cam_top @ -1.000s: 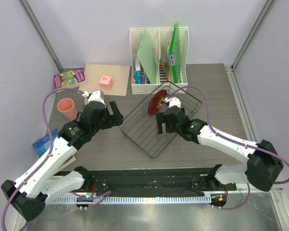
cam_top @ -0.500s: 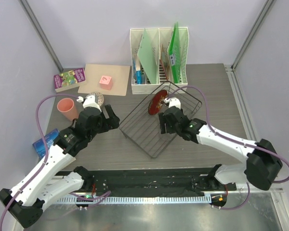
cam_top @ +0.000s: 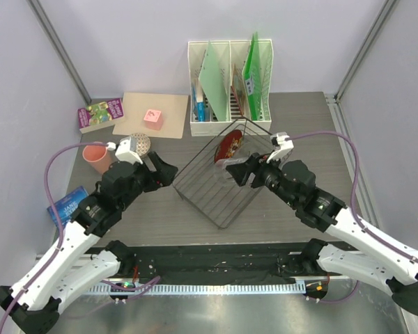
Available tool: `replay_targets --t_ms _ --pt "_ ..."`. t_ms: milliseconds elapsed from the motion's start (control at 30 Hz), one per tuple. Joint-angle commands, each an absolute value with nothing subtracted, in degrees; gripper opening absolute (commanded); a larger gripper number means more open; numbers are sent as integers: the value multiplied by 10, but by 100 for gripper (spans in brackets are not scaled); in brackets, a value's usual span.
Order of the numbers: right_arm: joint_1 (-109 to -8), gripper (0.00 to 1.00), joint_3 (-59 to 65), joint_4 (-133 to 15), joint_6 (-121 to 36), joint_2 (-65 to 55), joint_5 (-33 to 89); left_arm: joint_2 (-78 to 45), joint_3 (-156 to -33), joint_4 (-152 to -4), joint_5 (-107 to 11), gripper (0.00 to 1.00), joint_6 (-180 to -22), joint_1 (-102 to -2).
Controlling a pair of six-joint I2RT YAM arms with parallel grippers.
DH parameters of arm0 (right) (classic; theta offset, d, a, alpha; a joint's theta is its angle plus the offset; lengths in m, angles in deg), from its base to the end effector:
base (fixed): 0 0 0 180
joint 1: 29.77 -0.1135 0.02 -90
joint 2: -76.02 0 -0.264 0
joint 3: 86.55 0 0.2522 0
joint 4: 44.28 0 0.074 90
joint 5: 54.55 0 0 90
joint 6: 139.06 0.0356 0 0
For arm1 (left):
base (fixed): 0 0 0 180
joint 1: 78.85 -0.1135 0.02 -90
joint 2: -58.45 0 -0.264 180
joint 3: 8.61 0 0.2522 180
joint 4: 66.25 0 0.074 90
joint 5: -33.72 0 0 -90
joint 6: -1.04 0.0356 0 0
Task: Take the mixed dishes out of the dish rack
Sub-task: Pick up the cup from the dish rack.
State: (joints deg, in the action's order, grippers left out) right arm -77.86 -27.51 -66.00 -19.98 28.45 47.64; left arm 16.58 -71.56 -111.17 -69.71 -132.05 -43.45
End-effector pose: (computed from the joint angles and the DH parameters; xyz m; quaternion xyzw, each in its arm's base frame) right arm 0.1366 0.1409 0.3392 -0.0589 0.7639 0.3339 0.5491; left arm 0.1337 -0.0848 0.3365 -0.1195 0.8260 -0.2671 0.4818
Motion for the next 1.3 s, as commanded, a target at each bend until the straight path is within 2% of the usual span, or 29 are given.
replay_targets --t_ms 0,167,300,633,733,933,1100,1167,1200,1233,1267 --pt "-773 1 -320 -447 -129 280 327 190 -666 -920 -503 84 -1337 -433" --pt "-764 1 -364 -324 -57 261 251 187 -641 -807 -399 84 -1383 -433" --pt "-761 1 -389 -230 -27 245 242 207 -578 -690 -374 86 -1450 -433" --pt "-759 1 -391 -180 -13 216 238 195 -521 -566 -347 84 -1532 -433" --pt "-758 1 -395 -180 -12 204 238 196 -518 -551 -339 74 -1540 -433" --pt "-758 1 -403 -186 -9 179 233 190 -519 -530 -326 45 -1552 -433" --pt "-758 1 -404 -199 -14 170 230 178 -519 -521 -316 32 -1558 -433" --pt "-758 2 -398 -221 -26 170 231 178 -522 -528 -313 14 -1556 -433" --pt "-758 34 -392 -236 -32 170 231 177 -526 -545 -318 1 -1545 -433" --pt "-758 53 -385 -289 -40 170 237 178 -543 -571 -324 0 -1532 -433" --pt "-758 67 -365 -323 -61 170 259 178 -556 -628 -339 0 -1516 -433"
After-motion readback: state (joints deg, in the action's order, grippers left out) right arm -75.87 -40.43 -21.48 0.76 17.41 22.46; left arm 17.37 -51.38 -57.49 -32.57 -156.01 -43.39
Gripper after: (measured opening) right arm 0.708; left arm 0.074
